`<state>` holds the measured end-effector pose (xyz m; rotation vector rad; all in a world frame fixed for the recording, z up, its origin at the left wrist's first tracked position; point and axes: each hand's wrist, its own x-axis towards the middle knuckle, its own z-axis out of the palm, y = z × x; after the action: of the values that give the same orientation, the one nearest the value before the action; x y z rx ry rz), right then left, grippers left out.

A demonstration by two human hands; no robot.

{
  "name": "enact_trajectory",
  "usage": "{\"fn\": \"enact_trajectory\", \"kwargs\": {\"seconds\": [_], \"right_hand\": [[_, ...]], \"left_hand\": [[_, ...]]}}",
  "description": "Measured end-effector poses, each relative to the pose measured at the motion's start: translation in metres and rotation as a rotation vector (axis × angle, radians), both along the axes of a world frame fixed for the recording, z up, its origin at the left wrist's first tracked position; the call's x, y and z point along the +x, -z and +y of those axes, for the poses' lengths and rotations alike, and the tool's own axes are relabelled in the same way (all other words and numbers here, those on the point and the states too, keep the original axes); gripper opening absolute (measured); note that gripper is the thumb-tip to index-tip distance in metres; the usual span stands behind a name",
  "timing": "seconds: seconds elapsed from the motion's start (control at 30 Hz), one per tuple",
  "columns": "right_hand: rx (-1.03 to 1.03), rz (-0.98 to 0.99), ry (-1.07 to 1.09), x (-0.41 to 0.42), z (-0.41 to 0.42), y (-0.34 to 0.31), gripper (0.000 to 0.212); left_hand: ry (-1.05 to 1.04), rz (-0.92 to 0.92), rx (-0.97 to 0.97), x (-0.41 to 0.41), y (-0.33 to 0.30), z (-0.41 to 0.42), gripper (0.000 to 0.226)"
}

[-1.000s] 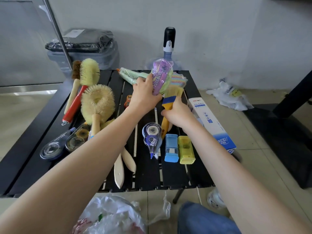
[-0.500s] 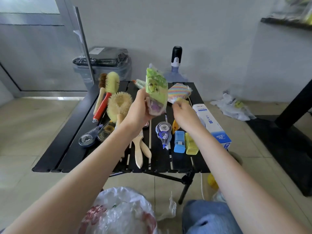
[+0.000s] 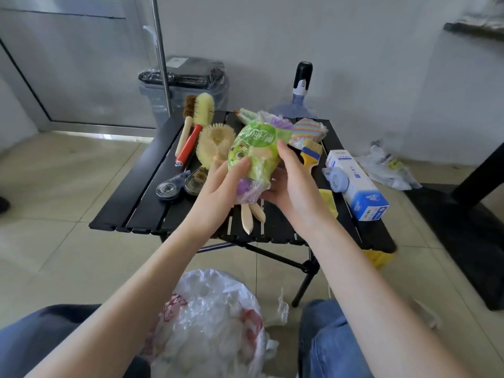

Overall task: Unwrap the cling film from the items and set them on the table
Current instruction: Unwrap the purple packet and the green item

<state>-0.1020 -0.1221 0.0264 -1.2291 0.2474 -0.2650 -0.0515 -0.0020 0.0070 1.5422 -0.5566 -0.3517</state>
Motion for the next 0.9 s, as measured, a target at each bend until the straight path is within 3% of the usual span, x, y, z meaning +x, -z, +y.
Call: {"fn": "enact_trajectory", "kwargs": {"seconds": [0.1, 0.2, 0.33, 0.5, 0.9], "right_hand": [[0.138, -0.055, -0.022, -0.004, 0.004, 0.009, 0.035], [0.111, -0.084, -0.01, -0.004, 0.005, 0.02, 0.029], [0.034, -0.088, 0.014, -0.001, 0.008, 0.036, 0.02], [0.005, -0.079, 0.021, 0.007, 0.009, 0.05, 0.044], [0.254, -0.06, 0.127, 0.008, -0.006, 0.055, 0.042]], "left_hand": [[-0.094, -0.195, 0.062, 0.001, 0.006, 0.006, 0.022], [-0.23, -0.399, 0.051, 0.008, 0.017, 0.014, 0.031], [-0.212, -0.598, 0.045, 0.01, 0.024, 0.02, 0.012], [-0.127, -0.513, 0.099, 0.016, 0.032, 0.018, 0.008], [0.048, -0.258, -0.087, 0.018, 0.034, 0.031, 0.016]]}}
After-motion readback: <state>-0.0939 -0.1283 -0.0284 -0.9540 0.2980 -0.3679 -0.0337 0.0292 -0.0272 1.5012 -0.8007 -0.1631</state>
